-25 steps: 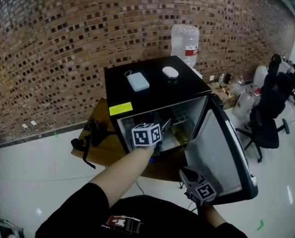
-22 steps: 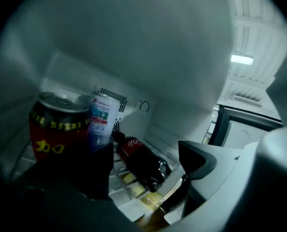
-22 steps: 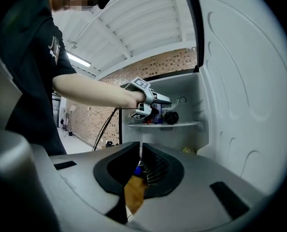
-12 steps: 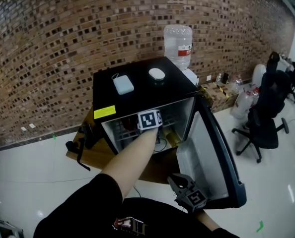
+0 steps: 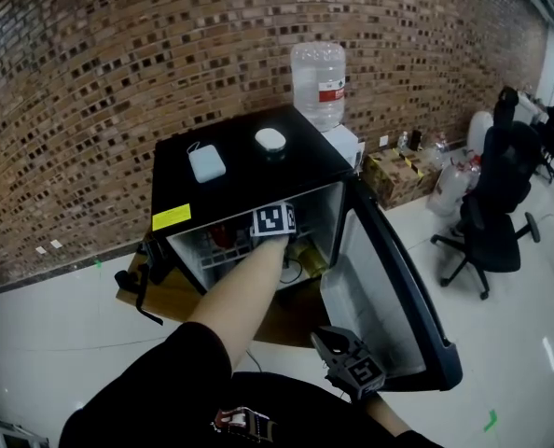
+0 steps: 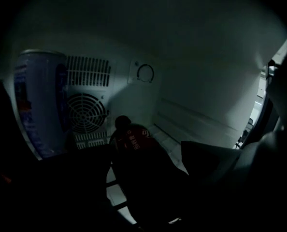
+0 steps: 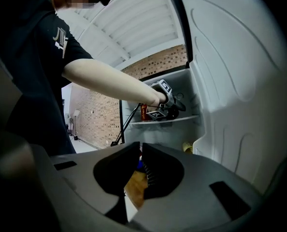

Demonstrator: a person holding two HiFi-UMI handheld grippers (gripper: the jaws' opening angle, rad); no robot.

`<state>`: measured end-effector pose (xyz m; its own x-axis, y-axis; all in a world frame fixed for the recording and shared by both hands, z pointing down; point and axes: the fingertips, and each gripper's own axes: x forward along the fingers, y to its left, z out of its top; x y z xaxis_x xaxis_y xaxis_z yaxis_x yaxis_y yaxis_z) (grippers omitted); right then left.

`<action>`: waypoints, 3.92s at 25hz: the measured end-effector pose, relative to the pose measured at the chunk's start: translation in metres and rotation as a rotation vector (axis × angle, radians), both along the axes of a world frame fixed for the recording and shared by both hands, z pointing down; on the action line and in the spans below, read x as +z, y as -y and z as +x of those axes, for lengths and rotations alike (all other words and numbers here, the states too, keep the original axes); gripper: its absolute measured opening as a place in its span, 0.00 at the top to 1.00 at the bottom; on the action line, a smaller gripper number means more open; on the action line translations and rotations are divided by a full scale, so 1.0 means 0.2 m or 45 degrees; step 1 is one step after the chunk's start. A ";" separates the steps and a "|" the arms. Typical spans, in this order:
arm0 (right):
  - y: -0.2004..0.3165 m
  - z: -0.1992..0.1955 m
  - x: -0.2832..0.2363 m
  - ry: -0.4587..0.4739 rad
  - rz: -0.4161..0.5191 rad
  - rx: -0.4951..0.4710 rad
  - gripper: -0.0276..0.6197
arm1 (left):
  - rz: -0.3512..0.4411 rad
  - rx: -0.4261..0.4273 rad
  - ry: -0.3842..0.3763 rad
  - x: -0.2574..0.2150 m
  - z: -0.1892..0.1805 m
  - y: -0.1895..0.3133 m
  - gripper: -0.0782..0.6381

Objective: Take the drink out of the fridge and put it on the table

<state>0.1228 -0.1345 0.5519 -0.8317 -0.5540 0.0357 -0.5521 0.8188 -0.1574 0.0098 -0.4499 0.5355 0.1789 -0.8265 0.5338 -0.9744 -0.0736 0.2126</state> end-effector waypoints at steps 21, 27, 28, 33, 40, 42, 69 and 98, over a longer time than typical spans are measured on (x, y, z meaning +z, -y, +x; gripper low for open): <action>0.00 0.01 0.02 -0.003 -0.010 -0.048 0.90 | -0.123 0.390 -0.078 0.02 0.14 -0.23 0.40; -0.03 -0.04 0.04 -0.015 -0.023 -0.066 0.90 | -0.151 0.325 -0.063 0.05 0.14 -0.18 0.32; -0.03 -0.04 0.03 -0.008 -0.024 -0.067 0.90 | -0.136 0.312 -0.061 0.05 0.14 -0.16 0.32; -0.04 -0.05 0.03 0.002 -0.026 -0.065 0.90 | -0.045 0.299 0.033 0.02 0.11 -0.08 0.32; -0.02 -0.03 0.03 0.006 -0.038 -0.046 0.90 | -0.042 0.410 0.098 0.02 0.13 -0.11 0.42; -0.01 -0.03 0.04 0.004 -0.048 -0.039 0.90 | -0.040 0.456 0.101 0.01 0.14 -0.15 0.43; 0.13 -0.11 0.13 -0.009 -0.102 -0.025 0.90 | 0.430 0.918 -0.416 -0.06 0.23 -0.80 0.45; 0.48 -0.41 0.29 0.217 -0.369 -0.066 0.74 | 0.144 1.346 -0.315 0.81 0.27 -1.31 0.46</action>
